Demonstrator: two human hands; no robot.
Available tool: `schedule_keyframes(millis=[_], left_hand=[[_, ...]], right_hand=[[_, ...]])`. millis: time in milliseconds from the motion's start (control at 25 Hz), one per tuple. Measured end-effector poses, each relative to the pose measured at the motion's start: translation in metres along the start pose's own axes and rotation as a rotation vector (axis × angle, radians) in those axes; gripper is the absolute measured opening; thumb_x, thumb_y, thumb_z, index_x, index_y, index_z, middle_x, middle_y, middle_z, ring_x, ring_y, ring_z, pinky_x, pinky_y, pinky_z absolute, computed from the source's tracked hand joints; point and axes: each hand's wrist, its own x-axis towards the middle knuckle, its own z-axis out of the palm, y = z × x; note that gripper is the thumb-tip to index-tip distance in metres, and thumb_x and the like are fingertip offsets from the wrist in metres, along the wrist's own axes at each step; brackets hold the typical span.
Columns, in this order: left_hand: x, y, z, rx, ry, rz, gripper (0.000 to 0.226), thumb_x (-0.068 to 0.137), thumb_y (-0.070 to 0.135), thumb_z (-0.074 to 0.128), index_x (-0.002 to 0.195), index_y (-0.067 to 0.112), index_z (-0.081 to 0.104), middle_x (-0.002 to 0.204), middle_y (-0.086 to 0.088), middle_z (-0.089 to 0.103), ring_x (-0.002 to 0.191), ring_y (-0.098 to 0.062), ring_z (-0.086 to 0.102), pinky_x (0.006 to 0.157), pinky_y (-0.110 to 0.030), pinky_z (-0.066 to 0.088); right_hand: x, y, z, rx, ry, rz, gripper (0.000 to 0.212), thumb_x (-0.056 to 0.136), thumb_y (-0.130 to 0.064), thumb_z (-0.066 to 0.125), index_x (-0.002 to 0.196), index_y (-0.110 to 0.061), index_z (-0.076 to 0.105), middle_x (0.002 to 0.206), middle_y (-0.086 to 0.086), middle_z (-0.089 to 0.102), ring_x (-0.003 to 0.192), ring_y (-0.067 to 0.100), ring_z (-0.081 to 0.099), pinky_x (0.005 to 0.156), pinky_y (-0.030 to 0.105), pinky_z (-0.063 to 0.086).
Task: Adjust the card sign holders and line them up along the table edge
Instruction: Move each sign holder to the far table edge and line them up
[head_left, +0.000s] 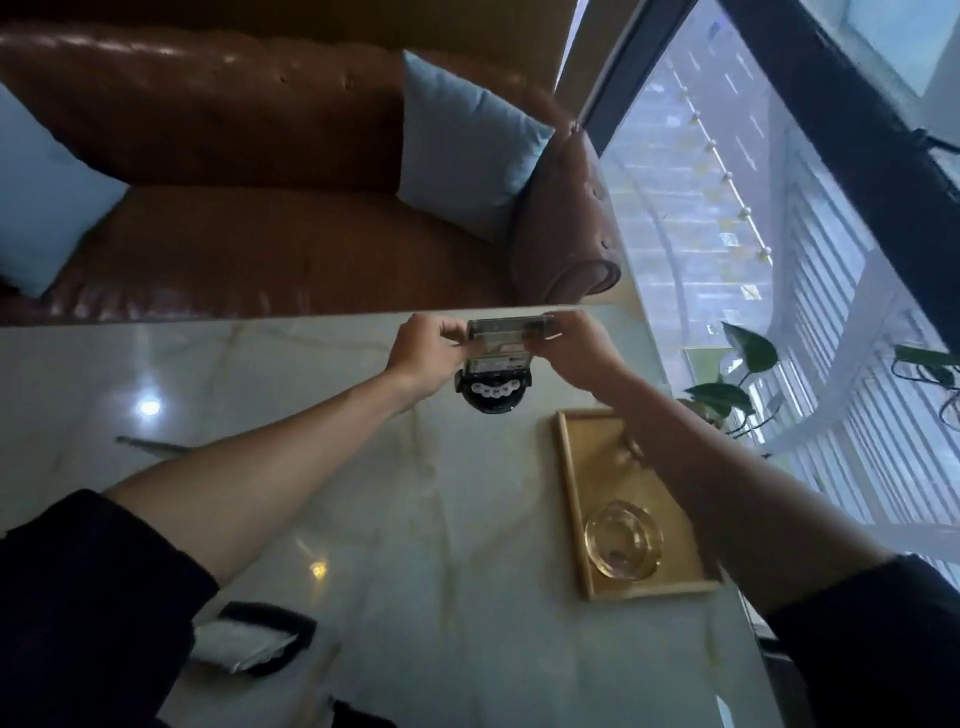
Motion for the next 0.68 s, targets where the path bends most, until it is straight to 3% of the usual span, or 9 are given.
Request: schedule_keyframes(millis=[80,160,280,400,560,680], left_hand=[[0.031,0.018,0.023,-0.030,0.025,0.026,0.017,0.077,0.033,0.083,0.072,0.018,0.076,0.078,0.009,0.076,0.061,0.017,0.059,0.054,-0.002,0.040],[0.064,0.032,0.043,-0.064,0.035,0.024,0.016,0.078,0.033,0.082,0.076,0.018,0.077,0.074,0.011,0.075,0.057,0.011,0.058,0.057,-0.014,0.045],[0.107,0.052,0.071,-0.073,0.026,0.031,0.015,0.075,0.035,0.084,0.078,0.020,0.079,0.068,0.012,0.073,0.058,0.002,0.060,0.061,-0.025,0.052],[0.140,0.059,0.098,-0.090,0.006,0.042,0.015,0.075,0.031,0.085,0.080,0.018,0.079,0.067,0.008,0.072,0.064,-0.004,0.061,0.063,-0.024,0.052],[0.171,0.055,0.128,-0.055,0.001,0.018,0.015,0.078,0.026,0.083,0.085,0.013,0.080,0.079,-0.004,0.077,0.069,-0.008,0.062,0.065,-0.026,0.051],[0.181,0.051,0.143,-0.028,-0.008,0.005,0.015,0.078,0.027,0.083,0.082,0.013,0.079,0.080,-0.004,0.078,0.070,-0.007,0.063,0.067,-0.026,0.050]], right_hand=[[0.030,0.011,-0.026,-0.060,-0.012,0.008,0.014,0.082,-0.010,0.068,0.089,-0.001,0.075,0.081,0.014,0.070,0.076,0.030,0.061,0.064,0.037,0.048],[0.061,0.025,-0.052,-0.071,-0.056,0.044,0.017,0.082,-0.010,0.067,0.091,0.003,0.074,0.082,0.016,0.067,0.077,0.031,0.059,0.065,0.040,0.049],[0.100,0.046,-0.079,-0.092,-0.077,0.083,0.029,0.085,-0.013,0.066,0.111,-0.002,0.072,0.101,0.017,0.070,0.093,0.035,0.065,0.078,0.042,0.057],[0.124,0.068,-0.088,-0.079,0.046,0.126,0.029,0.081,-0.011,0.068,0.110,-0.013,0.076,0.081,0.003,0.063,0.078,0.025,0.057,0.057,0.025,0.044],[0.152,0.096,-0.086,-0.089,0.076,0.170,0.022,0.079,-0.011,0.070,0.097,-0.019,0.080,0.080,0.000,0.057,0.072,0.023,0.054,0.054,0.021,0.038],[0.162,0.116,-0.082,-0.069,0.079,0.225,0.012,0.076,-0.012,0.072,0.077,-0.023,0.077,0.067,-0.004,0.056,0.065,0.022,0.057,0.041,0.016,0.036]])
